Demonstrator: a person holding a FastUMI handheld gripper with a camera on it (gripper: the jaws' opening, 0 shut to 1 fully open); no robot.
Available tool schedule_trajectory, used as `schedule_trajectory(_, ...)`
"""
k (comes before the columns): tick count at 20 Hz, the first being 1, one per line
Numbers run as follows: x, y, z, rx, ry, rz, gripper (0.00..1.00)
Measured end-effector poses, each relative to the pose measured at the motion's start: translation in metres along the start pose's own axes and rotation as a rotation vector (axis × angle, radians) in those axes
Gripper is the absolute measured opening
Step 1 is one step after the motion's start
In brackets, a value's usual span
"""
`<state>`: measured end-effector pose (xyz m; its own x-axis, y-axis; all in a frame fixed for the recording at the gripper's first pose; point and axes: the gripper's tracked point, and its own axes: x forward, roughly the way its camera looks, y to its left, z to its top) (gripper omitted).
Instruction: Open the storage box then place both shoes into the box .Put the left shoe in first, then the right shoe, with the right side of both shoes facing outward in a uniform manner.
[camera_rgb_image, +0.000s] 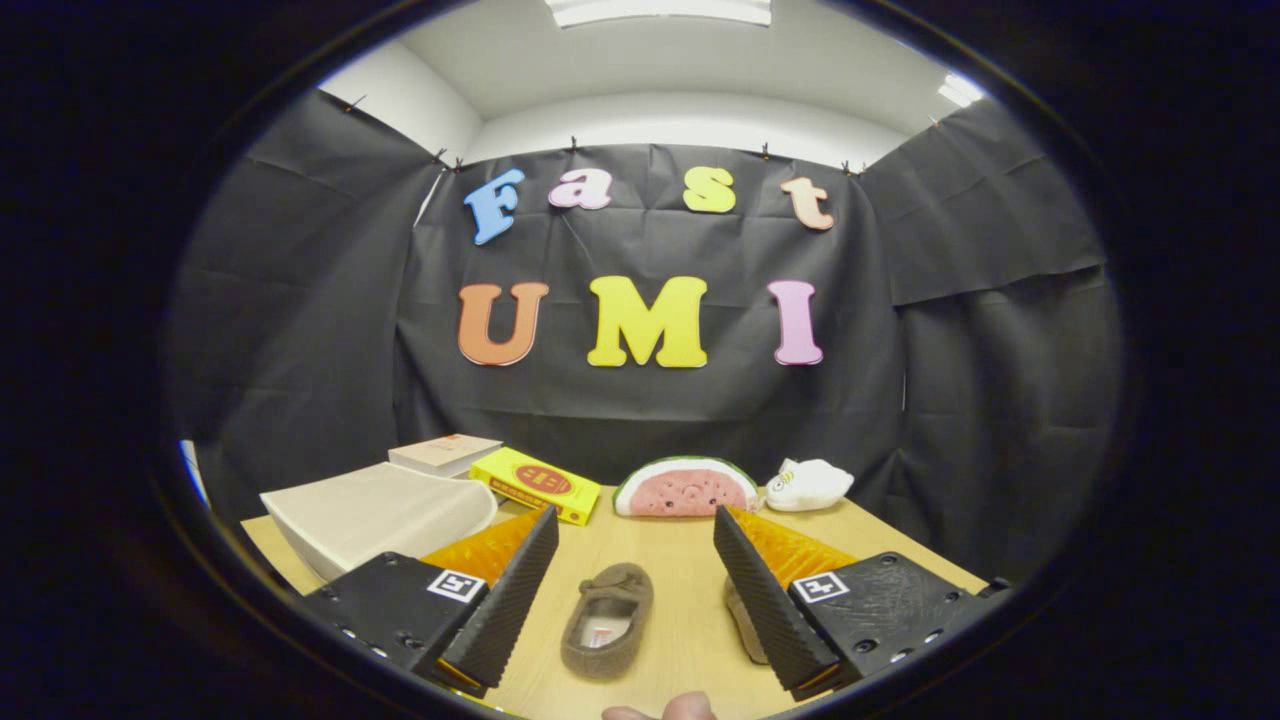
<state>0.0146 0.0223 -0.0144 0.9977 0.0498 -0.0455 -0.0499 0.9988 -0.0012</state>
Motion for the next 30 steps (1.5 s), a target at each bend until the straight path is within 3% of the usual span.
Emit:
schedule_trajectory(19,0.024,0.060,-0.015,0.011,0.047,0.106,0.95)
schedule_trajectory(30,0.050,0.132,-0.030,0.077,0.078,0.265,0.95)
